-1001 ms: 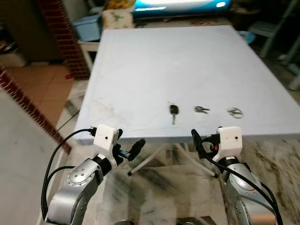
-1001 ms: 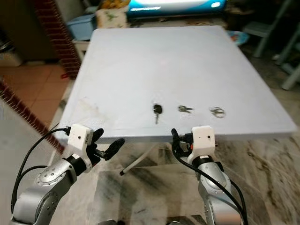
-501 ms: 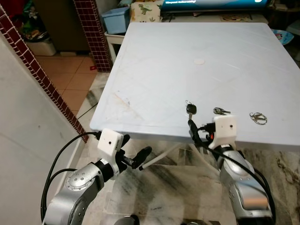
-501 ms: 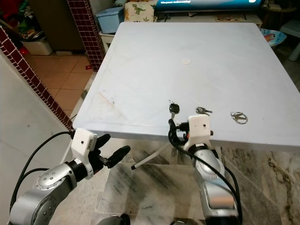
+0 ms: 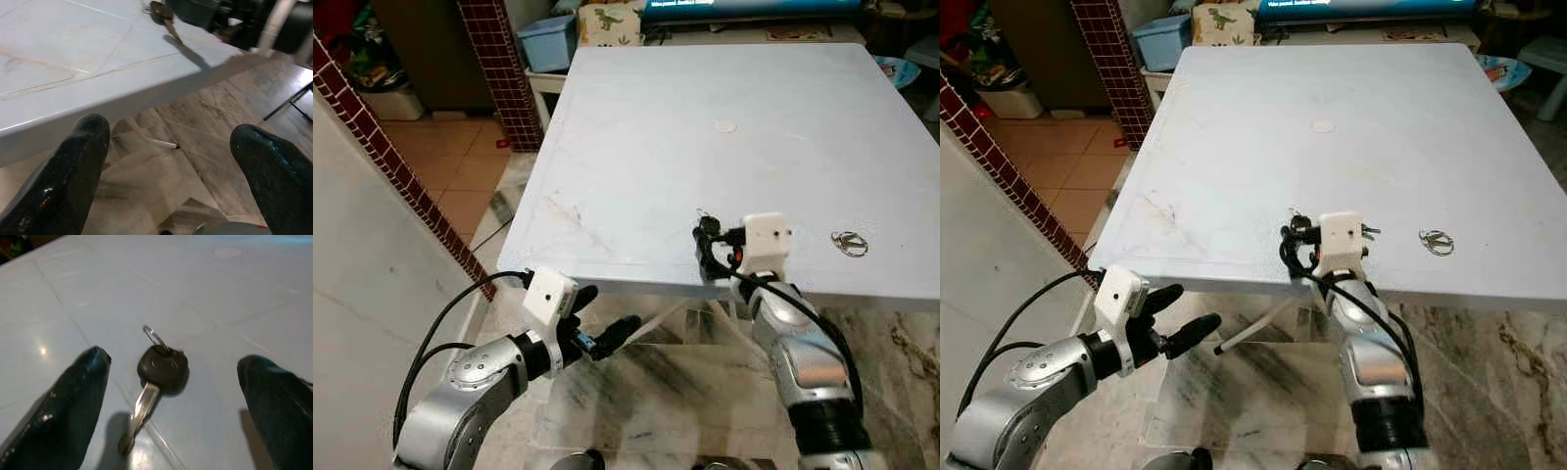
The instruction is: Hang keys on a hook
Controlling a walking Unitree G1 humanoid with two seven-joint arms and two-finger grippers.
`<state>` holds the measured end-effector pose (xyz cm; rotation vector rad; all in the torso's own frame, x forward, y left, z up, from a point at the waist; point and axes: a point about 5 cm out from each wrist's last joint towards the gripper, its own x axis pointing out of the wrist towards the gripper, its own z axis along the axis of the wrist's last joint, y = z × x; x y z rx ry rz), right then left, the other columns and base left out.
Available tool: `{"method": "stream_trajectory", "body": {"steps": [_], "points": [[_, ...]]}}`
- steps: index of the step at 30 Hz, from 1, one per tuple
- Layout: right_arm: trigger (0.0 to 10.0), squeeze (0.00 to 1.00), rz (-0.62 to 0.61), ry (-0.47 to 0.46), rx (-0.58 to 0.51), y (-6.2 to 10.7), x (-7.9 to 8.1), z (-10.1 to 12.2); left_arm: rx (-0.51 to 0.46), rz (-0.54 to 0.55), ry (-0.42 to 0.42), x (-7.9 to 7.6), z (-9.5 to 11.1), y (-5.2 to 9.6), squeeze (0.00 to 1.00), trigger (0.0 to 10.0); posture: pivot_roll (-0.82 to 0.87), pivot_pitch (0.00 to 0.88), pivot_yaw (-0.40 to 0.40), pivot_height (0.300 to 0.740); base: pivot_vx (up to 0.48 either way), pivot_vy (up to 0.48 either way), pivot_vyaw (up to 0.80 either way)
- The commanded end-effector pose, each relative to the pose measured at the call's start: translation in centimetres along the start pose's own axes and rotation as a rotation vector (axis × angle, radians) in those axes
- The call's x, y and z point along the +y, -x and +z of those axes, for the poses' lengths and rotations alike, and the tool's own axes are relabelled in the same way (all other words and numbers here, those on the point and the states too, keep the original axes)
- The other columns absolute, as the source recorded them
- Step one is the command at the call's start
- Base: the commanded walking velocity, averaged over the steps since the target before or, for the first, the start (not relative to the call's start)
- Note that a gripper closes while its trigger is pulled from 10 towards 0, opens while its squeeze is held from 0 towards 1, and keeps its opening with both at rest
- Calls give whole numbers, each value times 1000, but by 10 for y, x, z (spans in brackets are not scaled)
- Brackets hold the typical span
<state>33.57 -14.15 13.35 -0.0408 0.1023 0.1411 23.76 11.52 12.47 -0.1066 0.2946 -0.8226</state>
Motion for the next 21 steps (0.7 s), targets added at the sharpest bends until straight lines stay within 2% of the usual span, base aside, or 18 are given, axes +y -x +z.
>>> {"method": "stream_trajectory", "body": {"steps": [1, 11, 12, 14, 15, 16, 17, 18, 21], "points": [[10000, 0, -8, -5, 13, -5, 2, -2, 13, -18, -7, -3, 0, 2, 0, 10000, 23, 171, 75, 740, 0, 0, 0], [10000, 0, -7, -82, 35, -22, 6, -3, 16, -34, 4, -8, 0, -1, 0, 10000, 23, 174, 74, 740, 0, 0, 0], [10000, 0, -1, -110, 30, -24, 6, -3, 17, -35, 5, -8, 0, -1, 0, 10000, 23, 174, 74, 740, 0, 0, 0], [8471, 0, -2, -117, 36, -28, 5, -3, 18, -34, 5, -7, 0, -1, 0, 10000, 23, 175, 73, 740, 0, 0, 0], [4000, 0, 0, -125, 35, -29, 6, -3, 19, -34, 4, -7, 0, -1, 0, 10000, 23, 175, 73, 740, 0, 0, 0], [4000, 0, 2, -132, 34, -30, 6, -3, 19, -33, 4, -7, 0, -1, 0, 10000, 23, 175, 73, 740, 0, 0, 0], [2353, 0, 11, -143, 35, -32, 8, -2, 19, -33, 3, -7, 0, -1, 0, 10000, 25, 174, 72, 740, 0, 0, 0], [0, 0, 16, -142, 37, -33, 9, -2, 18, -34, 3, -8, 0, -1, 0, 10000, 25, 174, 72, 740, 0, 0, 0], [0, 0, 46, -145, 34, -36, 16, 0, 17, -35, 4, -8, 0, -1, 0, 10000, 25, 174, 72, 740, 0, 0, 0]]}}
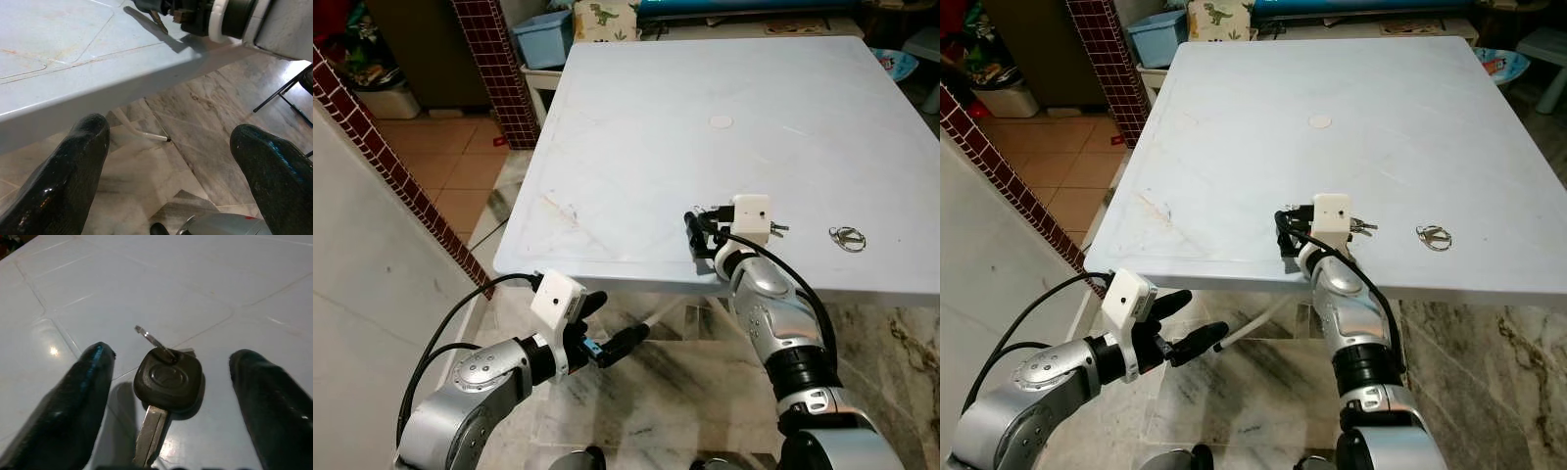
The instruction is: Hang keys on a hook
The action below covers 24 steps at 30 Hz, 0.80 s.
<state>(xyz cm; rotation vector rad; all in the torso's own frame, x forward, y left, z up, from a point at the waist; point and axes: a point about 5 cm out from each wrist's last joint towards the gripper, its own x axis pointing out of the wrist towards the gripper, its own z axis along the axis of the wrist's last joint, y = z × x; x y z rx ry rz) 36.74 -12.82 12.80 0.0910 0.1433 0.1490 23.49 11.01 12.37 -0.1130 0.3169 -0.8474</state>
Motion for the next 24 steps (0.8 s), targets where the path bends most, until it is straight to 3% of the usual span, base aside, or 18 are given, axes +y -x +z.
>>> {"method": "stream_trajectory", "body": {"steps": [1, 12, 24], "points": [[0, 0, 40, -7, 8, -4, 11, 0, -1, -10, -8, -3, 2, 1, 0, 10000, 27, 173, 72, 740, 0, 0, 0], [0, 0, 17, 47, 83, -2, 21, -13, 3, -13, -11, -4, 2, 1, 0, 10000, 26, 173, 70, 740, 0, 0, 0], [0, 0, -6, 57, 93, 4, 22, -7, 1, -22, -12, -5, 3, -2, 0, 10000, 17, 167, 70, 740, 0, 0, 0]]}}
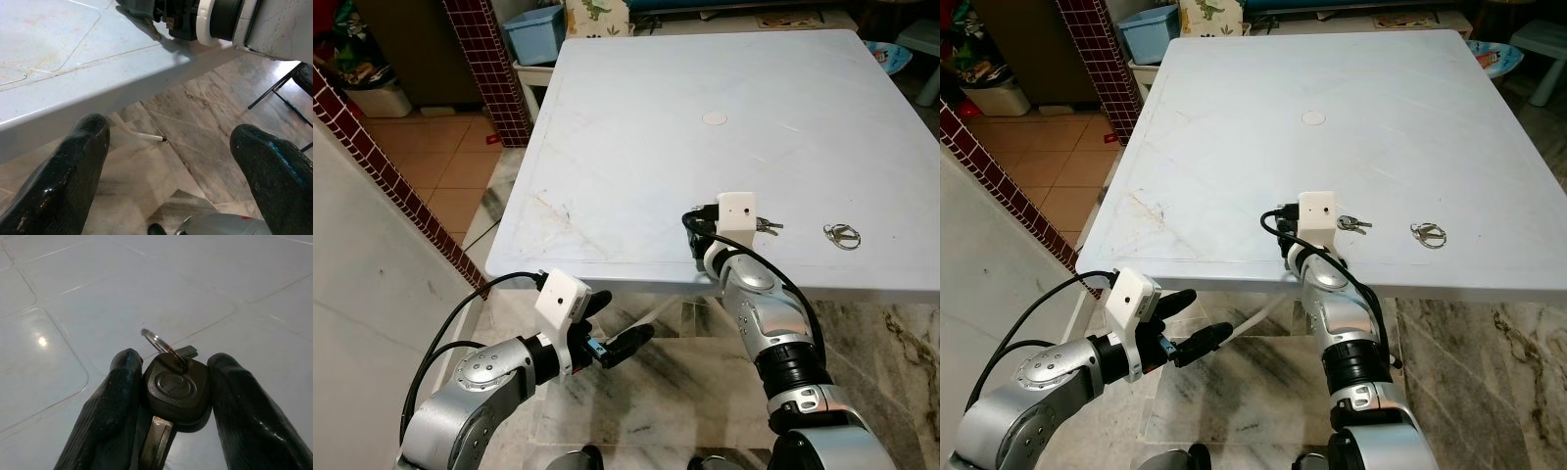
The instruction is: Hang keys on a hook
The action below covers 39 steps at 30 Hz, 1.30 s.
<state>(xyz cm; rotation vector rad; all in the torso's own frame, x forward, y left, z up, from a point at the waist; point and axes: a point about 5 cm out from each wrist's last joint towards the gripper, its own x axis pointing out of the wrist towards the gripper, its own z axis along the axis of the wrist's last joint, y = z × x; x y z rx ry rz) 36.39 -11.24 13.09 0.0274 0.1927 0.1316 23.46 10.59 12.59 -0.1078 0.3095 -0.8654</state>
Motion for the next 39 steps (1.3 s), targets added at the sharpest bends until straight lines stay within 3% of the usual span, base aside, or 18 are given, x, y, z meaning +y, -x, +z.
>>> {"method": "stream_trajectory", "body": {"steps": [1, 10, 14, 21, 29, 33, 34, 35, 36, 39], "points": [[0, 0, 19, -1, 39, 2, 7, -8, 4, -5, -2, -1, 0, 1, 0, 10000, 17, 167, 70, 740, 0, 0, 0], [0, 0, -2, -6, -14, 3, 6, 2, -8, 14, -11, 1, 2, 1, 0, 10000, 19, 161, 67, 740, 0, 0, 0], [0, 0, -13, -14, -133, 5, 6, 18, -20, 45, -32, 5, 4, 0, 0, 10000, 17, 155, 67, 740, 0, 0, 0], [0, 0, -3, -1, -296, 14, 7, 42, -90, 198, -70, 17, 10, 0, 0, 10000, 15, 146, 69, 740, 0, 0, 0], [0, 0, 54, 56, -361, 20, 12, 51, -125, 263, -89, 23, 13, 1, 0, 10000, 10, 141, 66, 740, 0, 0, 0], [0, 0, 99, 27, -365, 26, 14, 49, -158, 336, -133, 30, 16, 6, 0, 10000, 10, 139, 65, 740, 0, 0, 0], [4784, 0, 120, 25, -372, 31, 14, 48, -170, 417, -162, 36, 18, 10, 0, 10000, 9, 137, 62, 740, 0, 0, 0], [4784, 0, 120, 25, -372, 31, 14, 48, -170, 417, -162, 36, 18, 10, 0, 10000, 9, 137, 62, 740, 0, 0, 0], [10000, 0, 133, 25, -380, 36, 13, 47, -184, 497, -169, 41, 18, 14, 0, 10000, 6, 135, 60, 740, 0, 0, 0], [10000, 0, 117, 37, -389, 46, 7, 46, -206, 586, -159, 47, 18, 21, 0, 10000, 4, 135, 58, 740, 0, 0, 0]]}}
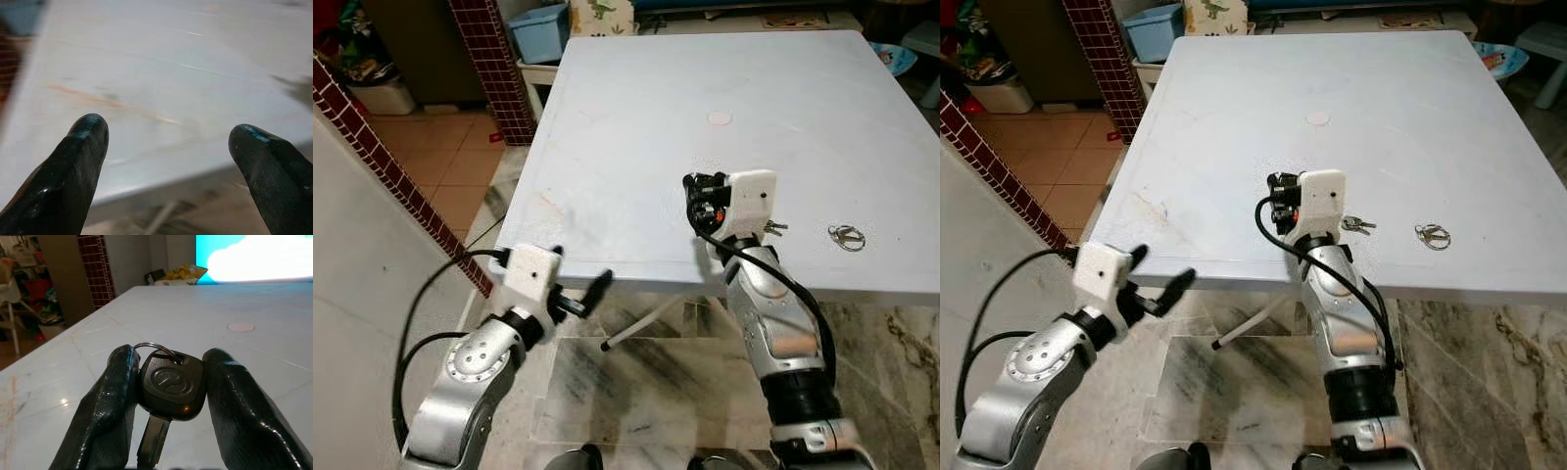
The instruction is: Hang keys on a hook
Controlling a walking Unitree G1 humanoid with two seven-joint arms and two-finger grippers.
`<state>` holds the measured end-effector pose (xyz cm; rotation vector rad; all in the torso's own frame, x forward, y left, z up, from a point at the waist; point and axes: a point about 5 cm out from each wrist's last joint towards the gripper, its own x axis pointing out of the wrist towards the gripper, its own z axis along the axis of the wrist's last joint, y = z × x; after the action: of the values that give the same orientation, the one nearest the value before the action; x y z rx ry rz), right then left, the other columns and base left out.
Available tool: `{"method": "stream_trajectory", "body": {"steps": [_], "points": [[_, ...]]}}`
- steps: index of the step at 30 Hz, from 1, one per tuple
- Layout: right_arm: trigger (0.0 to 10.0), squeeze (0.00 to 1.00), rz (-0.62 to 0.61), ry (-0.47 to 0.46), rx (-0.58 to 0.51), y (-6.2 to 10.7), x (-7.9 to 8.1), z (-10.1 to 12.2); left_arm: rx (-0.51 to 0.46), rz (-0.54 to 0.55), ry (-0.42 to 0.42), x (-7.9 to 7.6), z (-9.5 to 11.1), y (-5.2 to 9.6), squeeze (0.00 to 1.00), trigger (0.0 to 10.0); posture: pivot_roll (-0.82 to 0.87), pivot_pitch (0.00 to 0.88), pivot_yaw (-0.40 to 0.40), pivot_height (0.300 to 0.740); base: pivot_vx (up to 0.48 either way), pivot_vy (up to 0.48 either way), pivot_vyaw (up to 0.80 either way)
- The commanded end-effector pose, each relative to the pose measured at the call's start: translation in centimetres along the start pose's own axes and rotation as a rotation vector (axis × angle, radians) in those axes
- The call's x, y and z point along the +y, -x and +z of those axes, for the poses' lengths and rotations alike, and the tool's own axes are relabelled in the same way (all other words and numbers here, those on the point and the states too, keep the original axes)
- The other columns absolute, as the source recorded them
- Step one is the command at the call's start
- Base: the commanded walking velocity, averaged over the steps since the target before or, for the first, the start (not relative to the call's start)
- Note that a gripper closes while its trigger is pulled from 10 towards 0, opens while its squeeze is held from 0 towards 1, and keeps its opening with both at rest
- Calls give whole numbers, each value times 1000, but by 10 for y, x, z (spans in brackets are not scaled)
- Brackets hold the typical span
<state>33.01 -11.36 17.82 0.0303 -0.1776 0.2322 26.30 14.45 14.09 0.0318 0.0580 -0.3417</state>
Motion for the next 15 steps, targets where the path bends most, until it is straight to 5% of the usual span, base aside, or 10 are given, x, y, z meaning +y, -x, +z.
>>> {"method": "stream_trajectory", "body": {"steps": [1, 12, 13, 15], "points": [[10000, 0, 11, 11, -22, 4, 1, 8, 8, 62, -7, 7, -4, 4, 0, 10000, 2, 134, 55, 740, 0, 0, 0], [10000, 0, 107, 51, 147, 32, -3, -5, 3, 65, -1, 0, -9, 1, 0, 10000, -14, 131, 54, 740, 0, 0, 90], [10000, 0, 51, -80, 246, 34, -11, -12, 2, 60, 5, -1, -10, 0, 0, 10000, -20, 131, 57, 740, 0, 0, 0], [10000, 0, 2, -173, 287, 35, -16, -14, 2, 57, 7, -1, -10, -1, 0, 10000, -25, 130, 60, 740, 0, 0, 0]]}}
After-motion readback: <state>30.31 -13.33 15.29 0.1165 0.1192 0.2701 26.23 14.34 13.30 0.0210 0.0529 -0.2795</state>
